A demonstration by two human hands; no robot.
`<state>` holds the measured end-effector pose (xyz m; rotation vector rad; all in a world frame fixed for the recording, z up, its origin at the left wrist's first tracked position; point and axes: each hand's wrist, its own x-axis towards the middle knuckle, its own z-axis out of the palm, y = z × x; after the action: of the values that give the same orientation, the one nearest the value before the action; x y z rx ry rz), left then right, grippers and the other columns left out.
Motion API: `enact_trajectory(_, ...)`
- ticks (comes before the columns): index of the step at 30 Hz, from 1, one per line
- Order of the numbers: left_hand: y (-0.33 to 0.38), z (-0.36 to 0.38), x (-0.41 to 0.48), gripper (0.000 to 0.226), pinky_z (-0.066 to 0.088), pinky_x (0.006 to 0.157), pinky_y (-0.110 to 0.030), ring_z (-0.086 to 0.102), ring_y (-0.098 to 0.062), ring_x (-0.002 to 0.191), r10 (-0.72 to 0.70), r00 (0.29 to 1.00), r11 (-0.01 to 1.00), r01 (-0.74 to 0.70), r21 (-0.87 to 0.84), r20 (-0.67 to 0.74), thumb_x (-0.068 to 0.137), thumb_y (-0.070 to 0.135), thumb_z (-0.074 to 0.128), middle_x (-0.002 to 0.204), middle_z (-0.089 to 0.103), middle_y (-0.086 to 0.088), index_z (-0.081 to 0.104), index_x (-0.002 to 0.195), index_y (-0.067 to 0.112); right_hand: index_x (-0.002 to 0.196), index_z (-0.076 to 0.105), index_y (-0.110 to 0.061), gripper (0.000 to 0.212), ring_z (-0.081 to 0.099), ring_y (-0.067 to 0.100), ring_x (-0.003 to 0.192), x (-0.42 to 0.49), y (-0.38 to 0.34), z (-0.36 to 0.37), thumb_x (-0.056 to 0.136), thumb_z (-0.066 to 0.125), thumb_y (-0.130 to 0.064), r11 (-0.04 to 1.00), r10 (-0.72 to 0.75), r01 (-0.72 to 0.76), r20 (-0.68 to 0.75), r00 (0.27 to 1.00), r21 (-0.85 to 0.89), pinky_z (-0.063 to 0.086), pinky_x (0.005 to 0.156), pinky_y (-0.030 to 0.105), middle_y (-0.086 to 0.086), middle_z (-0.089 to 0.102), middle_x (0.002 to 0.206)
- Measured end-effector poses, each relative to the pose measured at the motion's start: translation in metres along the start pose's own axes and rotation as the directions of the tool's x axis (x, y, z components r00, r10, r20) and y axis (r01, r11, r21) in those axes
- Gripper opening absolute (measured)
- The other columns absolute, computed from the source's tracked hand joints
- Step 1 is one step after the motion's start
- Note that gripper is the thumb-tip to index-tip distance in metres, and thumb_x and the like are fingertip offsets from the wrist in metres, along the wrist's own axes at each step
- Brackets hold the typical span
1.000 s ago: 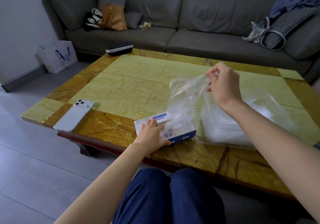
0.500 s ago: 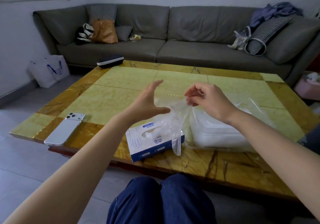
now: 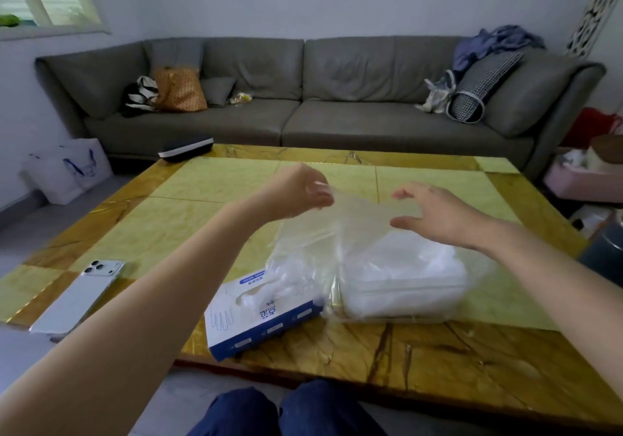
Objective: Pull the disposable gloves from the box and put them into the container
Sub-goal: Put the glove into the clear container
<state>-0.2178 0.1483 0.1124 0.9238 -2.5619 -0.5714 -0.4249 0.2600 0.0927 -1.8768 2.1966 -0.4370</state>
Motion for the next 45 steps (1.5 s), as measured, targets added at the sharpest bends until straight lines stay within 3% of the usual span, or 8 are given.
enact_trajectory(4,0.025,0.004,0.029,0.016,0.051,0.076,-0.031,0.062,-0.020,0.084,0.065,0.996,0.992,-0.071,0.107,0.054,0.084,0.023,0.070,0.090,0.069,-0.005,0.071,0.091,0.009,0.133,0.045,-0.021,0.062,0.048,0.008,0.119,0.012,-0.015,-0.009,0.082,0.065,-0.048,0.981,-0.104,0.101,0.006,0.995,0.164,0.037,0.101,0.026,-0.012,0.051,0.126)
enact_trajectory(9,0.046,0.007,0.051,0.014,0.047,0.072,-0.029,0.060,-0.018,0.081,0.140,0.989,0.982,-0.145,0.121,0.053,0.084,0.019,0.069,0.086,0.068,-0.004,0.072,0.092,0.009,0.080,0.063,-0.017,0.010,0.061,0.016,0.073,0.037,0.003,0.007,0.087,0.064,-0.025,0.982,-0.167,0.176,-0.120,0.979,0.071,0.050,0.078,0.039,-0.001,0.066,0.084)
enact_trajectory(11,0.047,0.010,0.059,0.015,0.047,0.074,-0.029,0.060,-0.018,0.083,0.138,0.990,0.981,-0.142,0.132,0.035,0.084,0.019,0.069,0.087,0.068,-0.006,0.072,0.093,0.007,0.057,0.042,-0.022,0.036,0.057,0.020,0.068,0.042,0.015,0.010,0.084,0.066,-0.016,0.981,-0.145,0.164,-0.177,0.973,0.101,0.050,0.070,0.034,0.000,0.062,0.075)
enact_trajectory(22,0.046,0.047,0.062,0.020,0.042,0.076,-0.011,0.051,-0.002,0.079,0.268,0.859,0.944,-0.325,-0.062,-0.436,0.079,0.015,0.073,0.084,0.052,0.014,0.055,0.078,0.022,0.077,0.053,-0.011,0.025,0.044,0.017,0.077,0.046,0.054,-0.017,0.074,0.053,0.015,0.978,-0.142,0.210,-0.731,0.668,0.002,0.031,0.062,0.024,-0.001,0.048,0.079)
enact_trajectory(31,-0.004,0.120,0.039,0.013,0.032,0.105,-0.031,0.049,-0.012,0.113,0.212,0.877,0.770,-0.422,0.478,0.432,0.089,0.010,0.053,0.119,0.055,0.006,0.060,0.089,0.022,0.111,0.062,-0.019,0.054,0.049,0.016,0.107,0.017,0.089,0.055,0.080,0.039,0.018,0.924,-0.278,0.293,0.094,0.956,-0.244,0.034,0.071,0.022,-0.004,0.053,0.114)
enact_trajectory(36,0.010,0.142,0.048,0.023,0.035,0.082,-0.029,0.044,-0.015,0.065,0.039,0.837,0.618,-0.449,0.645,0.546,0.086,-0.005,0.046,0.071,0.046,0.003,0.051,0.074,0.014,0.132,0.052,-0.020,0.055,0.047,0.019,0.124,0.025,0.082,0.067,0.087,0.039,0.009,0.952,-0.016,0.143,0.423,0.906,-0.271,0.039,0.091,0.026,0.000,0.048,0.136)
enact_trajectory(40,0.016,0.153,0.054,0.025,0.037,0.085,-0.030,0.045,-0.017,0.071,-0.106,0.779,0.649,-0.417,0.636,0.619,0.090,-0.002,0.046,0.068,0.039,0.004,0.047,0.071,0.013,0.142,0.039,-0.020,0.056,0.039,0.012,0.132,0.030,0.075,0.041,0.091,0.061,-0.028,0.983,0.102,0.041,0.711,0.696,-0.181,0.032,0.107,0.025,-0.007,0.041,0.144)
enact_trajectory(45,0.020,0.152,0.063,0.023,0.035,0.092,-0.032,0.057,-0.024,0.099,-0.096,0.879,0.756,-0.241,0.608,0.467,0.092,0.001,0.045,0.105,0.058,-0.004,0.056,0.109,0.011,0.118,0.061,-0.023,0.030,0.061,-0.001,0.101,0.040,0.074,0.022,0.092,0.056,-0.036,0.942,-0.029,-0.096,0.362,0.932,0.321,0.046,0.092,0.020,-0.013,0.066,0.110)
